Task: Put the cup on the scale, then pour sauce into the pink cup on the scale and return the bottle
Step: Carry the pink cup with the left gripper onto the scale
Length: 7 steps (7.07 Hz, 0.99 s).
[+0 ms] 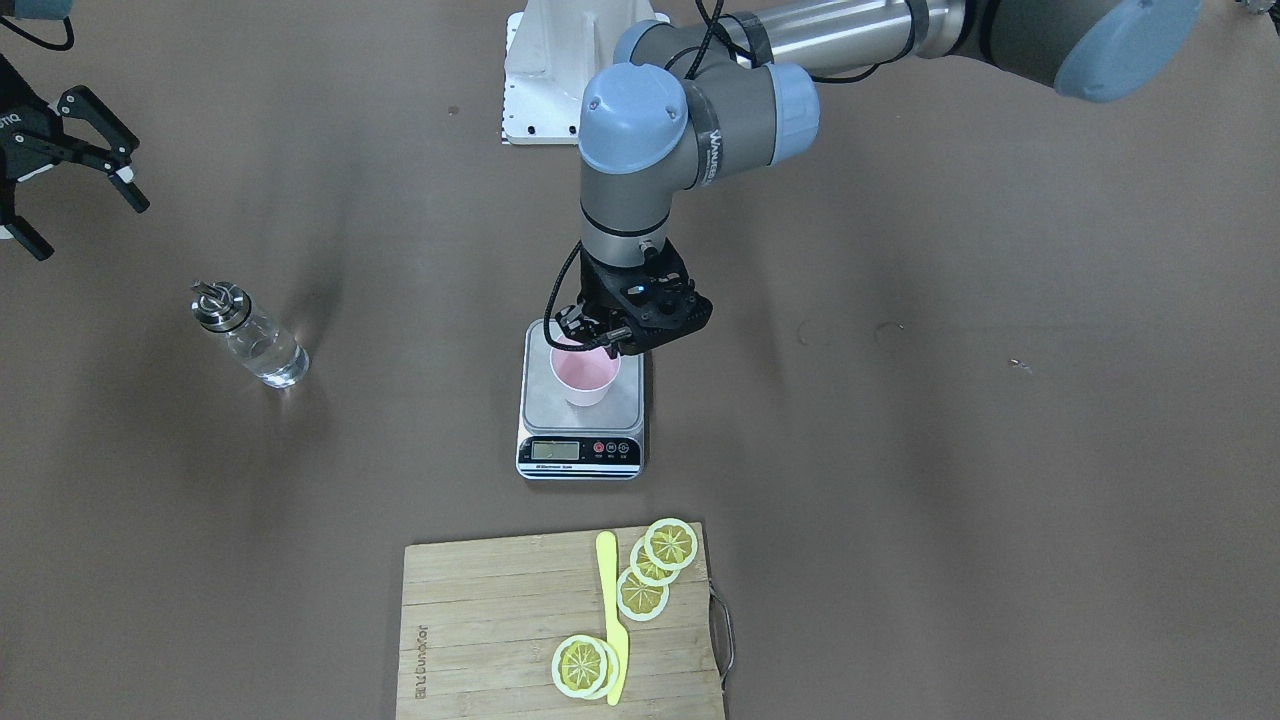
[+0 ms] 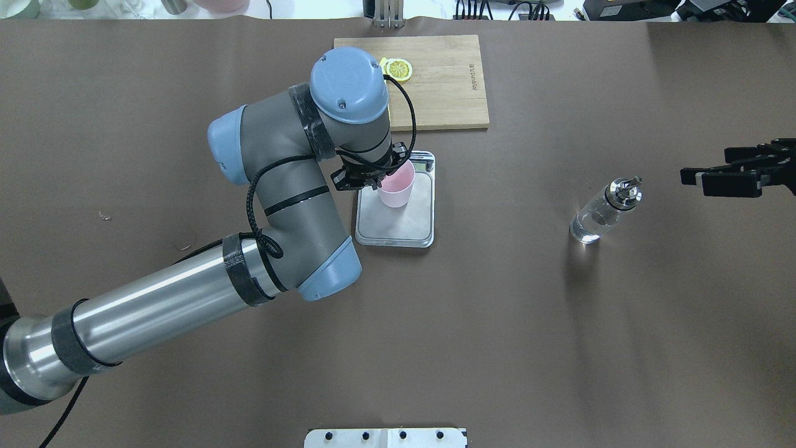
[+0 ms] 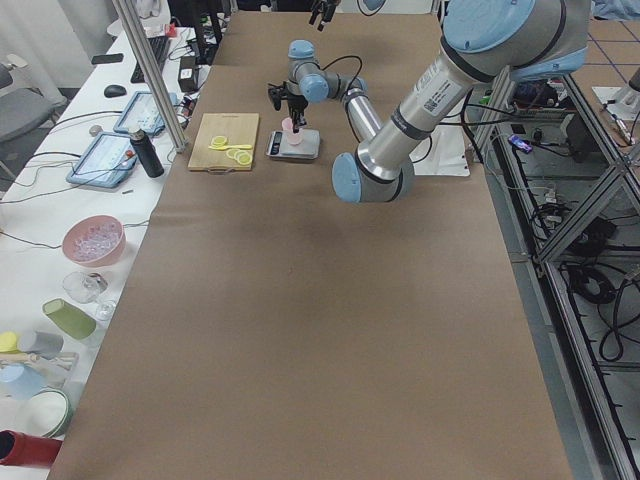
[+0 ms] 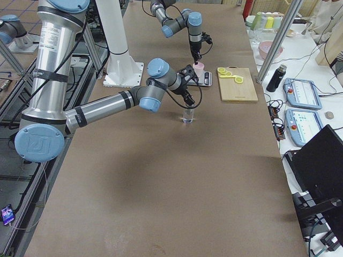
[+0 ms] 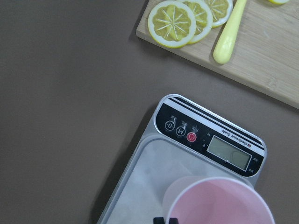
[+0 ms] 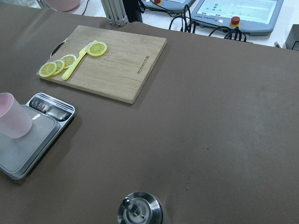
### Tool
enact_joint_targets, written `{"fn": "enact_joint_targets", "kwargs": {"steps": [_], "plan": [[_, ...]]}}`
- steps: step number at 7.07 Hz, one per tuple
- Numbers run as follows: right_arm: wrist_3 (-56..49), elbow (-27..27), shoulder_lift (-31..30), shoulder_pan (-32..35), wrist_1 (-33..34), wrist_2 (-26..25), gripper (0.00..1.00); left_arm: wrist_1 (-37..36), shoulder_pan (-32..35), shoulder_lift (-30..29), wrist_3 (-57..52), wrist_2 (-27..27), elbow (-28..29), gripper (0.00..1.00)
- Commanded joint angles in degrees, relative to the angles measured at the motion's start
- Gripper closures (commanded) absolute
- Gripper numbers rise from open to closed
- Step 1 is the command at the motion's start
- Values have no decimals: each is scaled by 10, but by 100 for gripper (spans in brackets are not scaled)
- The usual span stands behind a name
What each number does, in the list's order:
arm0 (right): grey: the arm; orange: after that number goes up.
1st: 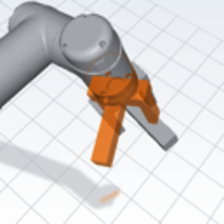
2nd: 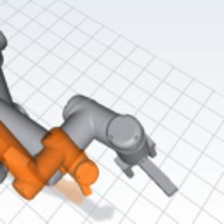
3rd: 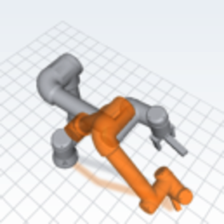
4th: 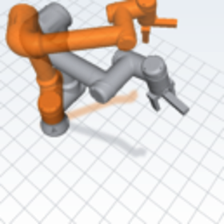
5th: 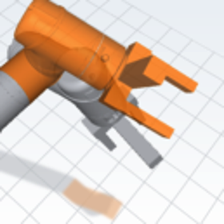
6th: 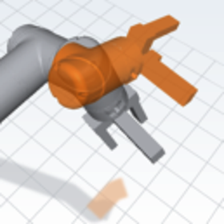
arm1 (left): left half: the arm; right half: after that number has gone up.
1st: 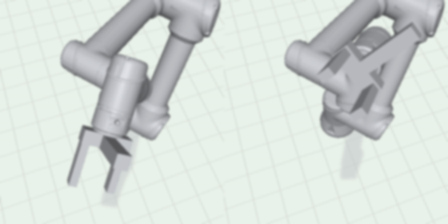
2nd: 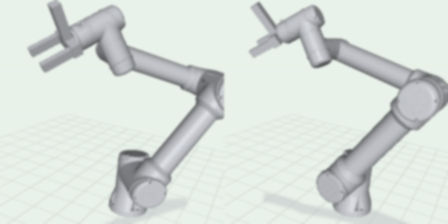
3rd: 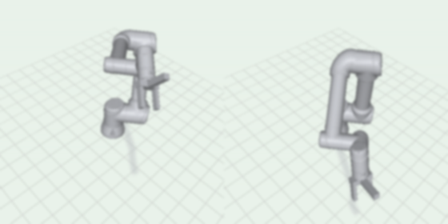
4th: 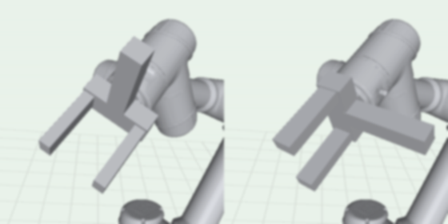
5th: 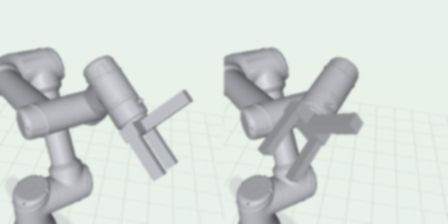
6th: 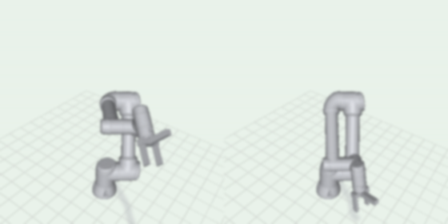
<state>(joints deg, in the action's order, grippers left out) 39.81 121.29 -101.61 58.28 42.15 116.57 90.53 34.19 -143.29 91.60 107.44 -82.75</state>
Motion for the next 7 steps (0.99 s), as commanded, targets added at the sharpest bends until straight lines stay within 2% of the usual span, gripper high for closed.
{"fn": "enact_joint_targets", "kwargs": {"steps": [1, 3, 4, 5, 6, 7], "plan": [[0, 0, -2, -4, -2, -4, 1, 1, -1, 1, -12, 1, -8, 1], [0, 1, -3, -15, -12, -26, 1, 4, 3, 24, -42, 0, -49, 1], [17, 1, -34, -45, -60, -61, 1, 3, 4, 41, -54, 0, -79, 1], [61, 0, -67, -83, -124, -104, 1, 3, 10, 48, -56, 1, -86, 1], [65, -1, -84, -117, -146, -144, 1, 3, 13, 49, -56, 1, -86, 1], [66, -3, -86, -173, -150, -216, 1, 3, 15, 49, -56, 1, -87, 1]]}}
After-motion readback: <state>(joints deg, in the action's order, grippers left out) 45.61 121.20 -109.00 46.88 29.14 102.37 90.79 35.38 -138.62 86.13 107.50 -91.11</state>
